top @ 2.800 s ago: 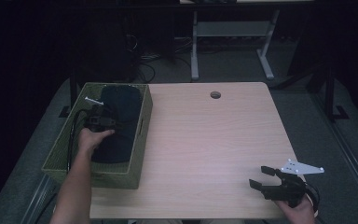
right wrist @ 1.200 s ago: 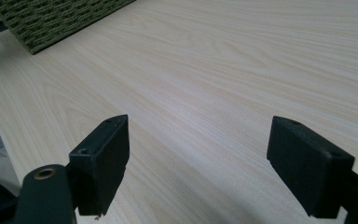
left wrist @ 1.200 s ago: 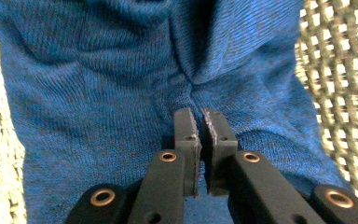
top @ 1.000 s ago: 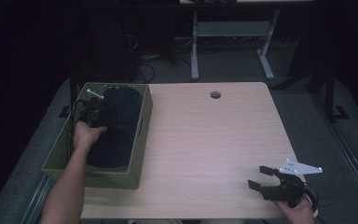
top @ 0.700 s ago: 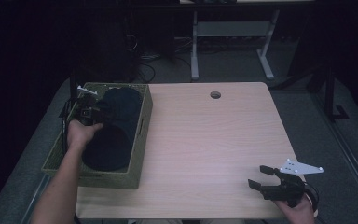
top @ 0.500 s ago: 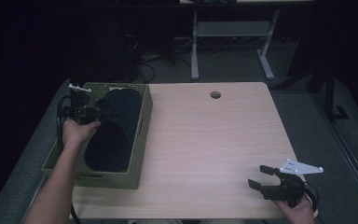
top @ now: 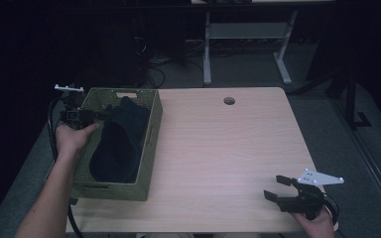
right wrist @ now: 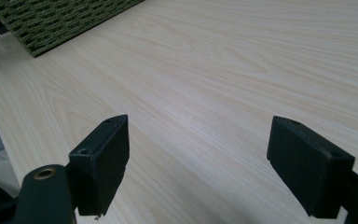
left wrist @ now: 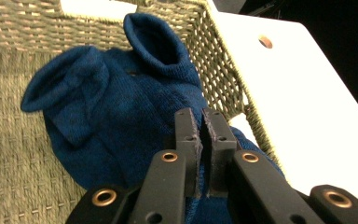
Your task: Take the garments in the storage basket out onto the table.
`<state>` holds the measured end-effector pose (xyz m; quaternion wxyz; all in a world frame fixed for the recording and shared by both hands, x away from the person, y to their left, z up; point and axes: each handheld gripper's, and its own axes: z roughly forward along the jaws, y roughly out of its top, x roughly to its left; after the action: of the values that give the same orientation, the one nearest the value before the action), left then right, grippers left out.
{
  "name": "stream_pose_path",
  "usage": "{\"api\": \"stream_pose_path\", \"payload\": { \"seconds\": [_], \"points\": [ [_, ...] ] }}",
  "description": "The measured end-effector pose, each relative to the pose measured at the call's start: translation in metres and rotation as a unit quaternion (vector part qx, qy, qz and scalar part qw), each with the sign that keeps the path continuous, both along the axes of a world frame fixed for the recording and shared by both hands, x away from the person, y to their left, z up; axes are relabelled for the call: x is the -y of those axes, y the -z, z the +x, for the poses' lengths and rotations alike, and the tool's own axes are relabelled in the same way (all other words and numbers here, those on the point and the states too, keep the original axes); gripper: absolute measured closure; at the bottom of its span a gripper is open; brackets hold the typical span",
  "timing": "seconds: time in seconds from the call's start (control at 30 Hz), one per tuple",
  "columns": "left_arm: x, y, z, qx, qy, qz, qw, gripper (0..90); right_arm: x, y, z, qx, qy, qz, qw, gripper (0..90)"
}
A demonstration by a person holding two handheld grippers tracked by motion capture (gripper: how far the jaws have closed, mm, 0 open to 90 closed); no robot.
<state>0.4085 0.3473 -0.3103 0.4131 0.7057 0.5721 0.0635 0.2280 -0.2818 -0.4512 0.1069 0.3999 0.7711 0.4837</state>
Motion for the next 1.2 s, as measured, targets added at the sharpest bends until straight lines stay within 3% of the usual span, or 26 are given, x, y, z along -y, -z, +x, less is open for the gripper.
{"api": "stream_pose_path", "payload": {
  "seconds": [0.37,0.7,0.97,1.2],
  "points": [
    [-0.003,-0.024,-0.005,0.026,-0.001,-0.01,0.9996,86.3,-0.001,0.0,0.0,0.001,-0.002,-0.002,1.0,20.6],
    [-0.003,-0.055,-0.013,0.058,0.003,-0.016,0.9982,86.3,-0.002,0.0,0.0,0.001,-0.001,0.0,1.0,20.5],
    [0.004,-0.076,-0.021,0.081,0.013,-0.026,0.9963,86.4,-0.003,0.0,0.0,0.003,-0.002,0.0,1.0,20.4],
    [0.015,-0.105,-0.03,0.112,0.035,-0.037,0.9924,86.4,-0.004,0.0,0.001,0.004,-0.005,0.0,1.0,20.4]
  ]
}}
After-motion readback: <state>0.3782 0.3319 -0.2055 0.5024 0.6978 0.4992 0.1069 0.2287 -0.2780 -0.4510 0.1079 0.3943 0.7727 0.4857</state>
